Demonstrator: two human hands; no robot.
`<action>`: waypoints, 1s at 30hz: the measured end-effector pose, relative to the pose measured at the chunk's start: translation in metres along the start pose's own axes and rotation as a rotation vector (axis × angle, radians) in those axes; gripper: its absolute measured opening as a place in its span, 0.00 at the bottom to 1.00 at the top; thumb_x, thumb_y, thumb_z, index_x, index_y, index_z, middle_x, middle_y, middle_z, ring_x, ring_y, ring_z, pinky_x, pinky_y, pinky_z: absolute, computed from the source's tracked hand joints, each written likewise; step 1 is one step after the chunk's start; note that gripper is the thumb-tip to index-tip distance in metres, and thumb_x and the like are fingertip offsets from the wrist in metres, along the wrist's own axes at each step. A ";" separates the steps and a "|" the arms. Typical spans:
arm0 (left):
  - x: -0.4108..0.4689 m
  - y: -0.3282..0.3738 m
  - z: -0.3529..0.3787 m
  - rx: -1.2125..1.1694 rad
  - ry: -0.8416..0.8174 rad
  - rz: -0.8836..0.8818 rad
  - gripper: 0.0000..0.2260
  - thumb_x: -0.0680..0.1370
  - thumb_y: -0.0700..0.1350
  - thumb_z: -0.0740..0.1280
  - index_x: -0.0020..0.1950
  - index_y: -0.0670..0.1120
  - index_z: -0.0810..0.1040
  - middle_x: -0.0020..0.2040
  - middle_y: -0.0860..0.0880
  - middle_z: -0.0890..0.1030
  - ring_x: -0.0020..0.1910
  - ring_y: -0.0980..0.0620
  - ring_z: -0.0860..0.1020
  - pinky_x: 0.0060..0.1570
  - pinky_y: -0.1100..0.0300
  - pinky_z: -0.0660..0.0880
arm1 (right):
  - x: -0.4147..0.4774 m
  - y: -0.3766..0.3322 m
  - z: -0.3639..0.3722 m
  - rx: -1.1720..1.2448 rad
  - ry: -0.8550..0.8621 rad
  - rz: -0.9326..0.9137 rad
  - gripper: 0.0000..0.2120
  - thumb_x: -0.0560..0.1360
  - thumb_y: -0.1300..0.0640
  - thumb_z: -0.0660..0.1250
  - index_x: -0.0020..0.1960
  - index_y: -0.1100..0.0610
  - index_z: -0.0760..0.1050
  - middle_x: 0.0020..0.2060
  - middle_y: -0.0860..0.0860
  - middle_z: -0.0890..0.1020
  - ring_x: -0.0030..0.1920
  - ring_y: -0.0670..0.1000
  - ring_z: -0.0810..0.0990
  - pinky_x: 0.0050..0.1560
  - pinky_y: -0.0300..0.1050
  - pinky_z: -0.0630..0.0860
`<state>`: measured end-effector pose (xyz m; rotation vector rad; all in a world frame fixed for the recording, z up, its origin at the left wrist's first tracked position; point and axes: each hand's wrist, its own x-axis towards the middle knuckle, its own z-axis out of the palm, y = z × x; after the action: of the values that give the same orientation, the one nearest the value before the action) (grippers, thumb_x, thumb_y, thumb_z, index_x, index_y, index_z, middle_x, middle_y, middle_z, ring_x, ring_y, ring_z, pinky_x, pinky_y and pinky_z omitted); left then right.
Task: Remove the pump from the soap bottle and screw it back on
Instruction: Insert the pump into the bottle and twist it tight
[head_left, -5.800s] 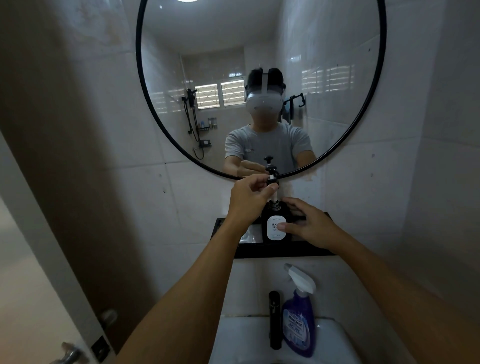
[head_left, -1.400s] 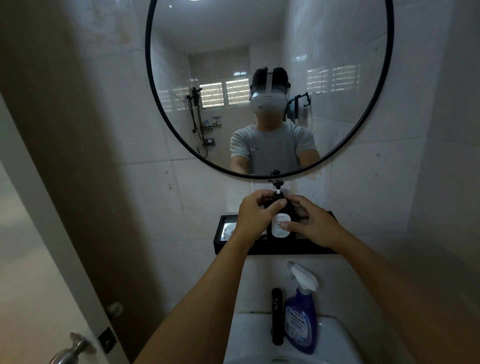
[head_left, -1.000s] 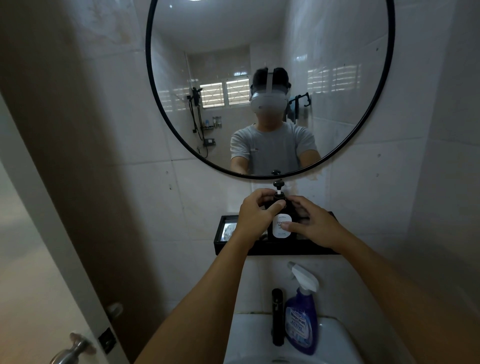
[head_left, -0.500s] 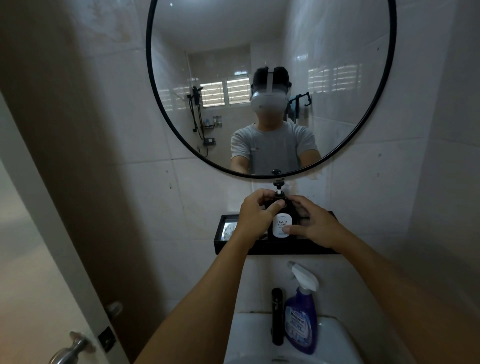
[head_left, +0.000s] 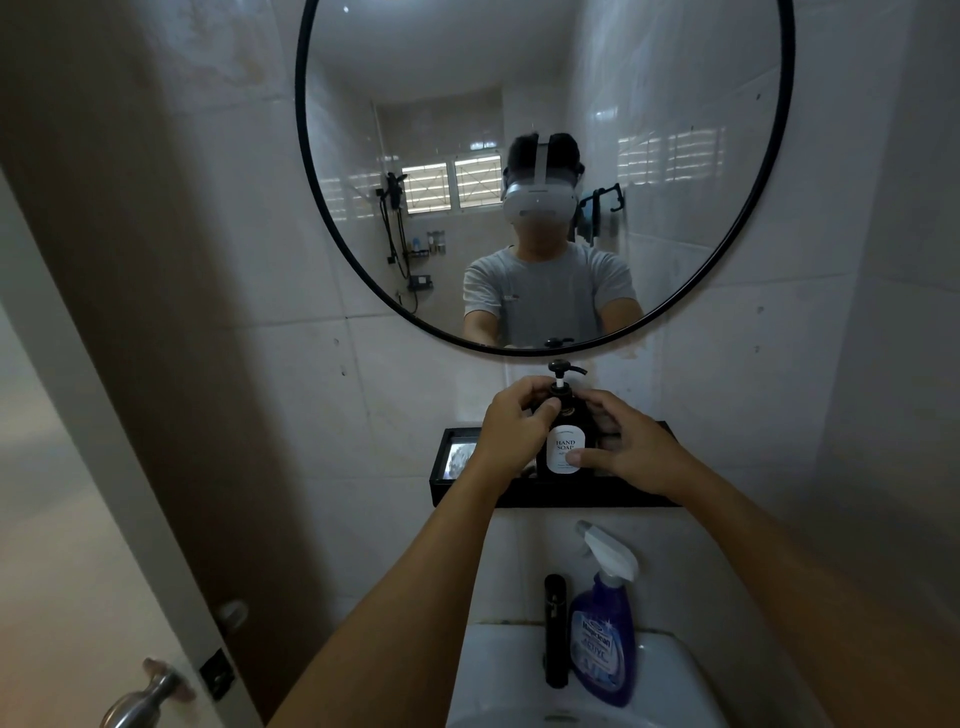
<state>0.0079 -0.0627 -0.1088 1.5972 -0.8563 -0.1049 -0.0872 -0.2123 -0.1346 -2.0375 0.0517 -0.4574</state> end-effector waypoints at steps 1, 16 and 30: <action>-0.002 0.000 0.000 -0.013 0.004 -0.006 0.11 0.79 0.39 0.67 0.62 0.45 0.78 0.53 0.49 0.83 0.55 0.53 0.81 0.57 0.59 0.78 | 0.000 0.001 0.000 0.001 -0.001 -0.001 0.40 0.69 0.59 0.77 0.74 0.45 0.62 0.61 0.38 0.75 0.57 0.35 0.77 0.59 0.41 0.76; -0.001 -0.003 0.000 -0.030 0.001 -0.029 0.11 0.80 0.39 0.66 0.62 0.43 0.77 0.57 0.47 0.83 0.56 0.51 0.81 0.60 0.55 0.78 | 0.000 0.001 0.000 -0.009 0.015 0.008 0.38 0.68 0.58 0.77 0.72 0.45 0.64 0.58 0.39 0.76 0.55 0.36 0.78 0.54 0.37 0.77; 0.003 -0.007 0.001 0.009 0.034 -0.001 0.08 0.79 0.41 0.68 0.57 0.41 0.79 0.54 0.44 0.83 0.56 0.48 0.82 0.60 0.50 0.79 | 0.003 0.004 -0.001 -0.005 0.018 0.001 0.38 0.68 0.58 0.78 0.72 0.45 0.64 0.60 0.41 0.77 0.57 0.37 0.79 0.55 0.39 0.79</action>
<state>0.0126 -0.0655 -0.1144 1.6033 -0.8308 -0.0743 -0.0842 -0.2152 -0.1367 -2.0385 0.0647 -0.4753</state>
